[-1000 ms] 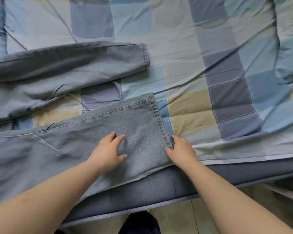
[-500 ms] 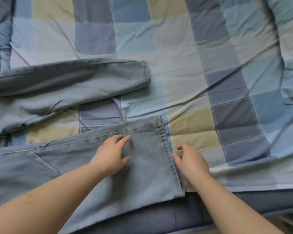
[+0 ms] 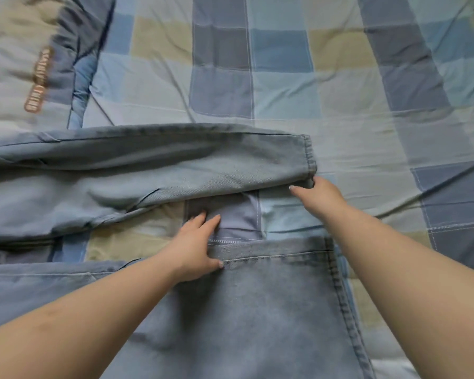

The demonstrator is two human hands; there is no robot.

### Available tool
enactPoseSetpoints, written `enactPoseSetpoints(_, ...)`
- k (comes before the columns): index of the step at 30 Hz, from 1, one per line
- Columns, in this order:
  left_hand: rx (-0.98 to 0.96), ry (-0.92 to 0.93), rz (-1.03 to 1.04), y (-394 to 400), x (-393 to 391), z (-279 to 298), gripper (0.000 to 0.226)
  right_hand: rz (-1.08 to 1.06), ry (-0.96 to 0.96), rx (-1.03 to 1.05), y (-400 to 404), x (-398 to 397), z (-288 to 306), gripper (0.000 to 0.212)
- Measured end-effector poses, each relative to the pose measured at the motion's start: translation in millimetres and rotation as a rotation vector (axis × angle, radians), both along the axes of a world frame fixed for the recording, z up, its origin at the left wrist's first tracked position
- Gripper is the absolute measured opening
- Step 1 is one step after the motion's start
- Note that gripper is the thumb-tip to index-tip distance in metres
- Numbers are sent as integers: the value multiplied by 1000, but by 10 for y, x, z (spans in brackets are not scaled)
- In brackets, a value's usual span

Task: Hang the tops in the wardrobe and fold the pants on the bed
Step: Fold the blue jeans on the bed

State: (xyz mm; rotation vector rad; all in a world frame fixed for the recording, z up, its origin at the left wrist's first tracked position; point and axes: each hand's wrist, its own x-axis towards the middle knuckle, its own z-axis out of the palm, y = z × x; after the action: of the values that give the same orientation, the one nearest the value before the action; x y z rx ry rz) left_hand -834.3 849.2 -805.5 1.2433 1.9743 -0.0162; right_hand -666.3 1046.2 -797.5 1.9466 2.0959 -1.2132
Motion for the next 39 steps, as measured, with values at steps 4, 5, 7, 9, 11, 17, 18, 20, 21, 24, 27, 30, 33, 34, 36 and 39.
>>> enactPoseSetpoints(4,29,-56,13,-8,-68,-34,101,-145,114,158,-11,-87,12,38)
enactPoseSetpoints(5,37,-64,18,-22,-71,-33,100,-106,115,212,-20,-87,39,31)
enactPoseSetpoints(7,55,-71,33,-32,-85,-5,96,34,131,289,-15,-110,119,17)
enactPoseSetpoints(9,79,-65,42,-17,-100,41,90,145,133,358,-8,-164,207,15)
enactPoseSetpoints(11,120,-34,52,13,-108,109,82,193,156,423,-23,-228,304,12)
enactPoseSetpoints(17,463,329,56,58,-110,323,63,-92,392,614,222,-292,617,9)
enactPoseSetpoints(18,503,365,21,71,-122,341,65,-172,397,605,298,-251,635,9)
enactPoseSetpoints(20,473,404,-77,98,-135,342,73,-238,236,485,411,-114,547,10)
enactPoseSetpoints(21,405,415,-119,103,-137,318,78,-238,116,359,432,-33,446,14)
enactPoseSetpoints(24,117,430,-169,62,-141,172,86,-278,61,-74,313,171,164,43)
enactPoseSetpoints(27,35,399,-138,-22,-129,65,81,-195,31,-172,47,317,82,67)
enactPoseSetpoints(30,89,410,-111,-88,-114,22,74,-31,-45,-164,-165,421,23,55)
enactPoseSetpoints(33,195,436,-128,-93,-102,46,73,-15,98,67,-187,393,87,19)
enactPoseSetpoints(34,263,453,-122,-77,-100,73,74,-73,152,190,-146,370,129,13)
enactPoseSetpoints(36,383,480,-45,-60,-137,112,76,-201,238,354,-70,323,207,7)
enactPoseSetpoints(39,343,509,119,-161,-281,124,71,-300,75,259,-27,404,122,23)
